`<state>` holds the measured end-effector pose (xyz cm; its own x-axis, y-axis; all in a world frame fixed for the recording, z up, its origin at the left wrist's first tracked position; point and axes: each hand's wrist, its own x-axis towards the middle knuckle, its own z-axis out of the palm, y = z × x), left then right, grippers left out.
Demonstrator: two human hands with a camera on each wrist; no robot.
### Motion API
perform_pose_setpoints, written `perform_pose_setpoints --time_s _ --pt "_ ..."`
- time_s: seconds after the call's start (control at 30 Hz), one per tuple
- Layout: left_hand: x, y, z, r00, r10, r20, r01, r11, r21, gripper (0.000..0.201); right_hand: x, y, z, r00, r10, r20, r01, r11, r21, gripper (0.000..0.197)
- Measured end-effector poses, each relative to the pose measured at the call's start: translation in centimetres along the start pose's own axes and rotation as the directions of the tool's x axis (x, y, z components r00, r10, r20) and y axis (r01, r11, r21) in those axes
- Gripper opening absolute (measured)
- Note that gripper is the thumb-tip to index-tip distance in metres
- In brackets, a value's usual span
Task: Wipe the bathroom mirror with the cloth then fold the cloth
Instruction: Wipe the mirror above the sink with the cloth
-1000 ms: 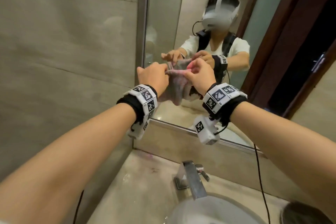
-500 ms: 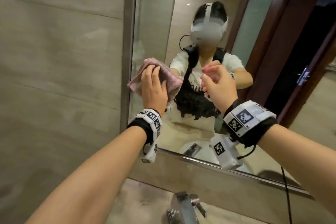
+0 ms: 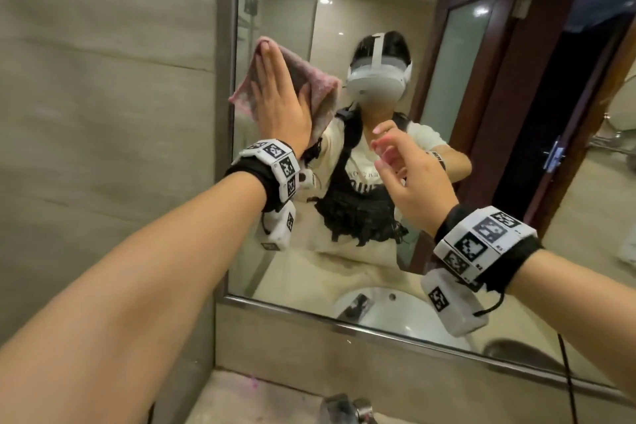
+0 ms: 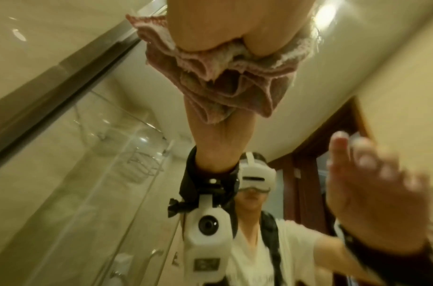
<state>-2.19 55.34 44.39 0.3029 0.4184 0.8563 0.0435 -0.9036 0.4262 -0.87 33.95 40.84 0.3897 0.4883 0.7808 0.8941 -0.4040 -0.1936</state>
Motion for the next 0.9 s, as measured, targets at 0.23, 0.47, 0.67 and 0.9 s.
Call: perform_pose_setpoints --time_s 0.23,0.47,0.67,0.9 --pt "9.2 5.6 -2.7 0.999 0.008 -0.048 -0.008 1.0 -0.01 0.072 1.2 0.8 -3.9 0.995 -0.014 -0.096 0.012 1.0 -0.012 0.018" --pt "13.4 9.9 -4.7 0.983 0.179 0.049 -0.184 0.975 0.125 0.069 4.8 1.2 -6.3 0.964 -0.05 -0.26 0.033 0.997 -0.071 0.029" --pt "12.7 13.6 -3.4 0.79 0.535 0.298 -0.602 0.767 0.22 0.069 7.9 0.4 -6.7 0.94 -0.081 -0.332 0.043 0.992 -0.12 0.028" --pt "14.6 11.9 -4.1 0.853 0.458 0.25 -0.503 0.85 0.155 0.069 7.8 0.5 -6.2 0.95 -0.112 -0.292 0.067 0.985 -0.16 0.03"
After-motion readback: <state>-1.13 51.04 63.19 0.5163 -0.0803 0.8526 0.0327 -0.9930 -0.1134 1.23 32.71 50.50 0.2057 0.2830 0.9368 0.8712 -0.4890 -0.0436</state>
